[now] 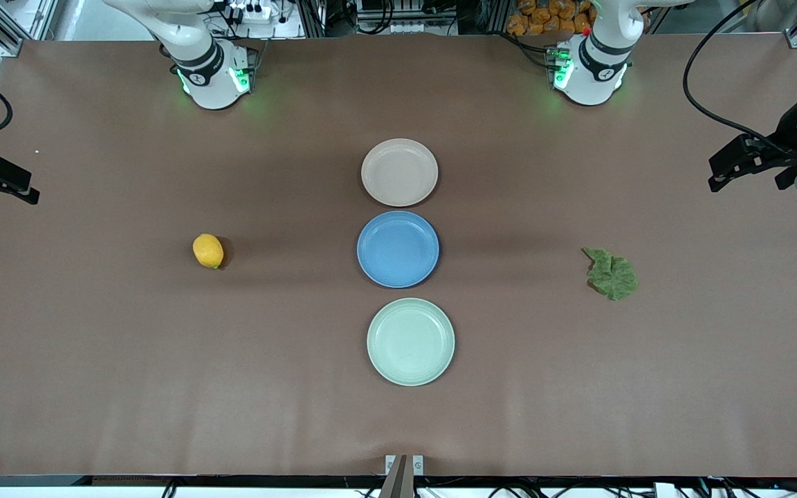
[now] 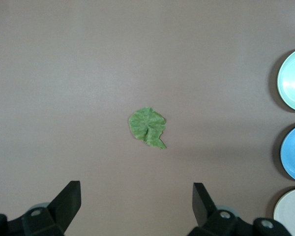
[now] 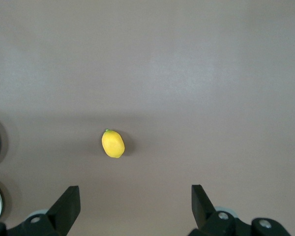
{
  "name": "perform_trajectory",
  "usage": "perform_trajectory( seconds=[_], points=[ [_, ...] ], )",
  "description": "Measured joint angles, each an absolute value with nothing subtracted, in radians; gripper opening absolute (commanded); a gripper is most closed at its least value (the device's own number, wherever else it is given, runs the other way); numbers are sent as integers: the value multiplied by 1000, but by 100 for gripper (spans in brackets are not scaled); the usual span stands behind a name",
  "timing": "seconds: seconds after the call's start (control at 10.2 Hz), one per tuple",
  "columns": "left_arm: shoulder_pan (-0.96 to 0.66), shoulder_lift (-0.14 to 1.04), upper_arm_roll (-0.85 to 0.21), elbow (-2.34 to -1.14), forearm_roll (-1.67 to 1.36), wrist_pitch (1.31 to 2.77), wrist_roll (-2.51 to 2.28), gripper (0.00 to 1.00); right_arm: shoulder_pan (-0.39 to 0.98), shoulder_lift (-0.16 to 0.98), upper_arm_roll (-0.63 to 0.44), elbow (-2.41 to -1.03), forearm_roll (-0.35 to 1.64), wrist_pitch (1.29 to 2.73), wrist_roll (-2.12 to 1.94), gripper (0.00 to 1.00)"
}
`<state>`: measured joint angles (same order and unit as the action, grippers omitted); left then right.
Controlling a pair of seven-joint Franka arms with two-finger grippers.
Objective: Place lemon and lettuce in plates
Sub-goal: 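Reach the right gripper to the lemon while the left gripper reaches the lettuce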
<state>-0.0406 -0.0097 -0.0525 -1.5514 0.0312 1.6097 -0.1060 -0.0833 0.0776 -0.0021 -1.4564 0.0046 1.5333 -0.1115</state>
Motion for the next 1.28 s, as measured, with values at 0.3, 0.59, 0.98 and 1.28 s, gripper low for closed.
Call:
perform_trajectory(
  seconds=[0.3,0.59,0.98,1.28],
  points=[
    [-41,-8,-53,-1553,31,1601,-106,100,-83,78,-2,-1456,5,1533,-111,100],
    [-45,55,-58,-1591,31,1576,-93,100,-83,79,-2,-1460,8,1529,-111,100],
    [-49,173,-60,-1765,31,1799,-93,100,-81,118,3,-1533,20,1618,-111,100],
    [-43,274,-59,-1850,31,1907,-93,100,-53,178,8,-1634,27,1712,-117,100]
  ],
)
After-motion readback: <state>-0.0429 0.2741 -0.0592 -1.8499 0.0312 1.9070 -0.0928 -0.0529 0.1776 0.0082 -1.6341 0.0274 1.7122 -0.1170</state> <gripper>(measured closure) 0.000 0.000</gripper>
